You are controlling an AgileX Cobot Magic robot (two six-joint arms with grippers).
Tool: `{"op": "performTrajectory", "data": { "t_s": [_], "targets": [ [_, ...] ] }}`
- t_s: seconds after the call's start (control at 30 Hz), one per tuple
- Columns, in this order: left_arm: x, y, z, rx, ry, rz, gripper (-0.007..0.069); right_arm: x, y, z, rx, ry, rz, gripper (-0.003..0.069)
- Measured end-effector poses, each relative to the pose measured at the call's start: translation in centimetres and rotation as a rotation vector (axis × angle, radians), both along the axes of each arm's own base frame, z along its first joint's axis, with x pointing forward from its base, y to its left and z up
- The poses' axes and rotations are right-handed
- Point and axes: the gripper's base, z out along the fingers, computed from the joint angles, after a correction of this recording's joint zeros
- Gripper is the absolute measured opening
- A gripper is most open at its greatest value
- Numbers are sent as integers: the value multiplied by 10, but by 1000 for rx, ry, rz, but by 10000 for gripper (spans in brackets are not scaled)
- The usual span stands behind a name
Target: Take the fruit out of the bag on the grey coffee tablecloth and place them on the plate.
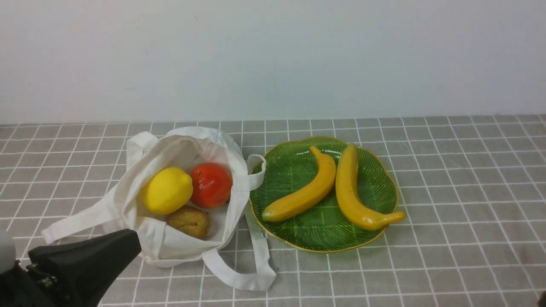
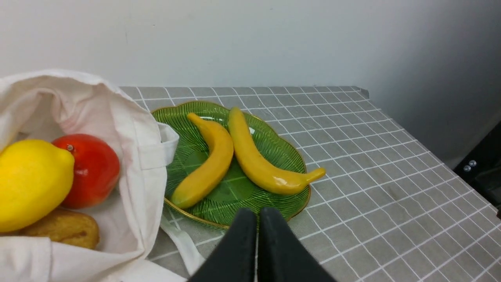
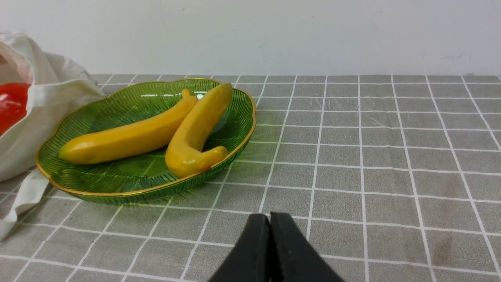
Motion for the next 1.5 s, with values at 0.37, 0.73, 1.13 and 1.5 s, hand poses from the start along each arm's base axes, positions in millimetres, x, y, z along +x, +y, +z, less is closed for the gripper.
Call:
{"op": "performTrajectory", "data": {
  "t_s": [0.37, 0.73, 1.13, 1.5],
  "targets": [
    [-12, 12, -15, 188, -132, 61, -8, 0, 0, 0, 0, 0, 0, -15],
    [-39, 45, -73, 376, -165, 330, -8, 0, 0, 0, 0, 0, 0, -15],
    [-40, 54, -106, 373, -31, 471, -8, 0, 0, 0, 0, 0, 0, -15],
    [-40, 54, -106, 375, -26, 473, -8, 0, 0, 0, 0, 0, 0, -15]
  ]
}}
